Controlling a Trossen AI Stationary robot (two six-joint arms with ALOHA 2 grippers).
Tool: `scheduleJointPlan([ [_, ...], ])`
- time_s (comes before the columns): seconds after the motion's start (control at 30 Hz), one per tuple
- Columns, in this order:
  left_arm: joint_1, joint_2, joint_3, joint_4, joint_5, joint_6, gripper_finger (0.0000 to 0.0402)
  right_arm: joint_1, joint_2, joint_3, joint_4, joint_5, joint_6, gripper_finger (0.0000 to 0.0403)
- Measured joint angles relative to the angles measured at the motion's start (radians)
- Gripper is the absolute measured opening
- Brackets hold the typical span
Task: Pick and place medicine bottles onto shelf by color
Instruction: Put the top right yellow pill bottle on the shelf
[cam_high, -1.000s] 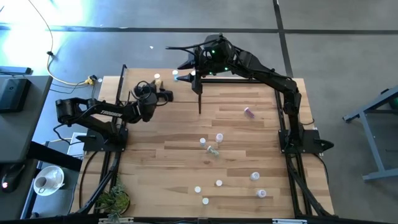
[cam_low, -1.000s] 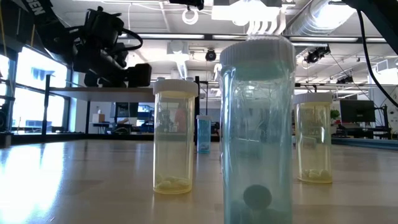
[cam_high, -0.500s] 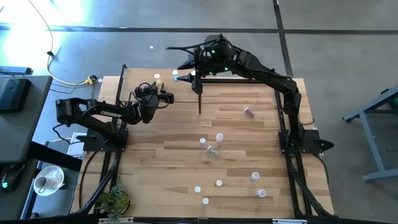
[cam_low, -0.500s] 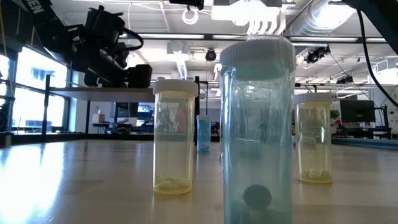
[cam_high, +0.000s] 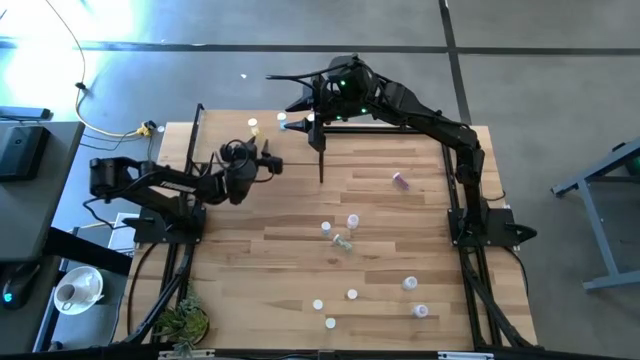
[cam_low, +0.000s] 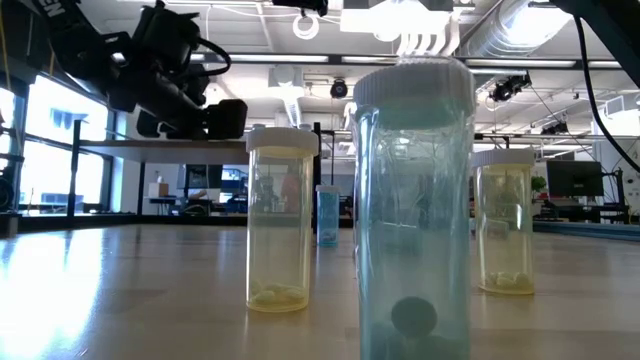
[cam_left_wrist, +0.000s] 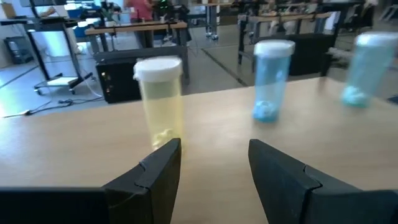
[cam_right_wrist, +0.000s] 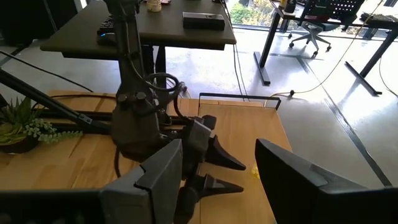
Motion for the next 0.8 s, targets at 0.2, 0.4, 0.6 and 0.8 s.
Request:
scheduleJointPlan([
  [0.2,-0.06,-0.064,0.001,0.004,0.024,0.001,0.0177,0.0,0.0,0.0,0.0,0.0,0.0,0.0195],
  [0.4,-0.114,-0.174,0.001,0.003,0.139,0.037,0.0177,0.0,-0.002,0.0,0.0,0.0,0.0,0.0195],
  [0.6,-0.108,-0.329,0.002,-0.028,0.413,0.106,0.0177,0.0,-0.027,-0.002,-0.013,0.001,0.017,0.0195],
  [0.8,-0.033,-0.479,0.002,-0.102,0.722,0.113,0.0177,0.0,-0.05,-0.002,-0.027,0.045,0.019,0.0195],
])
